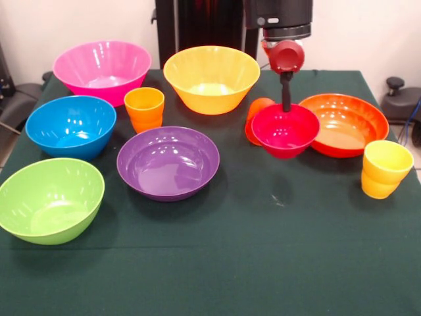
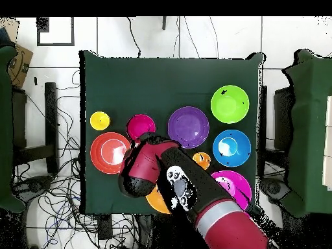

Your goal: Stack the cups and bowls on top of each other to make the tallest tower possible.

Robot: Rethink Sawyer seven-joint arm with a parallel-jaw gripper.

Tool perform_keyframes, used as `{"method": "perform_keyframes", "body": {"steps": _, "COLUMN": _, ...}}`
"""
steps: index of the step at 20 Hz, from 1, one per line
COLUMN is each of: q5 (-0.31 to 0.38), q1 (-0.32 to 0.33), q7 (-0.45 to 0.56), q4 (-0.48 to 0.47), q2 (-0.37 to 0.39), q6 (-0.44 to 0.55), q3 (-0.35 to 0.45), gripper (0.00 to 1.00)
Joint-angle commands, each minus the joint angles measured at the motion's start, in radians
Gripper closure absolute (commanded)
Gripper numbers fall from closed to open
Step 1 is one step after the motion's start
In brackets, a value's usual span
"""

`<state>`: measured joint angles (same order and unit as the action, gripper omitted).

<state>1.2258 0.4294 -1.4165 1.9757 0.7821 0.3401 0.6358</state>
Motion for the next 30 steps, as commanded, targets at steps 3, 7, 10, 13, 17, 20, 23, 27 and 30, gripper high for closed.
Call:
{"method": "perform_keyframes", "body": {"steps": 3, "q5": 0.11, "q1": -0.031, "q7": -0.103, "q4": -0.083, "q2": -0.016, "q6": -0.057, "q3": -0.11, "gripper": 1.0}}
{"method": "perform_keyframes", "body": {"steps": 7, "q5": 0.122, "q1": -0.051, "q7": -0.108, "q4": -0.093, "q2": -0.004, "q6": -0.067, "q3": -0.135, "gripper": 1.0}}
{"method": "perform_keyframes", "body": {"steps": 10, "q5": 0.136, "q1": -0.07, "q7": -0.116, "q4": -0.105, "q2": -0.009, "q6": -0.087, "q3": -0.159, "gripper": 1.0}}
{"method": "perform_keyframes", "body": {"steps": 13, "q5": 0.132, "q1": -0.073, "q7": -0.105, "q4": -0.121, "q2": -0.036, "q6": -0.103, "q3": -0.169, "gripper": 1.0}}
{"method": "perform_keyframes", "body": {"steps": 17, "q5": 0.121, "q1": -0.079, "q7": -0.1, "q4": -0.156, "q2": -0.079, "q6": -0.117, "q3": -0.174, "gripper": 1.0}}
{"method": "perform_keyframes", "body": {"steps": 20, "q5": 0.125, "q1": -0.096, "q7": -0.111, "q4": -0.193, "q2": -0.125, "q6": -0.135, "q3": -0.191, "gripper": 1.0}}
{"method": "perform_keyframes", "body": {"steps": 23, "q5": 0.136, "q1": -0.131, "q7": -0.143, "q4": -0.226, "q2": -0.155, "q6": -0.165, "q3": -0.227, "gripper": 1.0}}
{"method": "perform_keyframes", "body": {"steps": 27, "q5": 0.137, "q1": -0.17, "q7": -0.159, "q4": -0.258, "q2": -0.174, "q6": -0.201, "q3": -0.278, "gripper": 1.0}}
{"method": "perform_keyframes", "body": {"steps": 30, "q5": 0.127, "q1": -0.199, "q7": -0.16, "q4": -0.273, "q2": -0.175, "q6": -0.233, "q3": -0.326, "gripper": 1.0}}
